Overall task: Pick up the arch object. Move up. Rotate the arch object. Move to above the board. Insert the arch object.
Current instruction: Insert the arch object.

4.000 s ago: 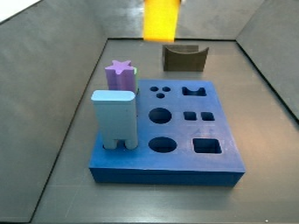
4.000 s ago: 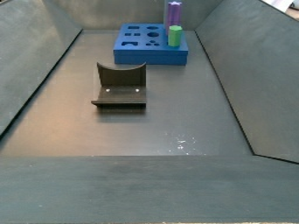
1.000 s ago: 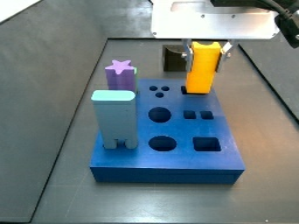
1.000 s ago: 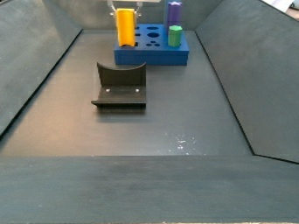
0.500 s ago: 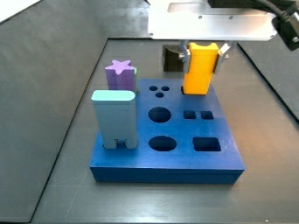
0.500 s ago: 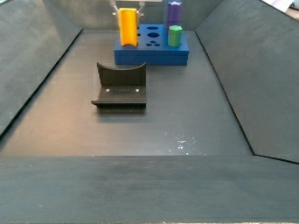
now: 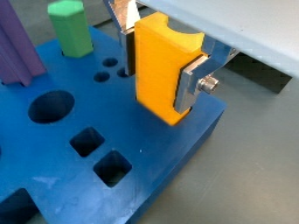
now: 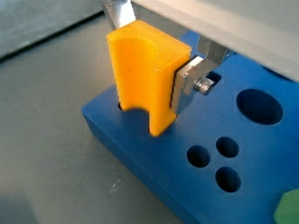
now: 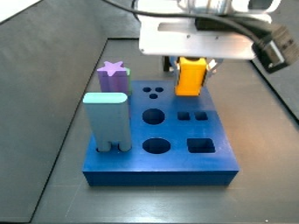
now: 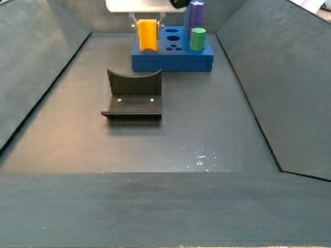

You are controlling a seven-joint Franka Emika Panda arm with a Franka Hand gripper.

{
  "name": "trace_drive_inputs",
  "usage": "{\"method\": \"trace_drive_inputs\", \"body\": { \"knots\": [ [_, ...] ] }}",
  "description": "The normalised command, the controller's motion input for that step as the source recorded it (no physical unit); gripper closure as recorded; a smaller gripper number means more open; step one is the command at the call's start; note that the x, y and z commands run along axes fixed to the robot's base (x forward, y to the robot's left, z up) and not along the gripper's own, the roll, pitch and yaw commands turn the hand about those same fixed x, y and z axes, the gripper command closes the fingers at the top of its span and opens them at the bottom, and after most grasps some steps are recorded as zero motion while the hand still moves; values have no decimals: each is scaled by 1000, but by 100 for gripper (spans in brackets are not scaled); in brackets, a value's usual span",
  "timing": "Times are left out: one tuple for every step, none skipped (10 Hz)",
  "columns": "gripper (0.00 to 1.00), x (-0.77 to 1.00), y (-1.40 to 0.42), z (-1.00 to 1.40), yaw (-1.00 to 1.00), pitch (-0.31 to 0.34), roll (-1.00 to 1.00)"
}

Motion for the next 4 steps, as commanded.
{"method": "trace_drive_inputs", "body": {
  "knots": [
    [100, 0, 0, -637, 63, 0, 79],
    [100, 0, 0, -17, 0, -50, -40],
    [100, 0, 0, 0, 0, -6, 0],
    [100, -17, -114, 14, -11, -34, 74]
  ]
}}
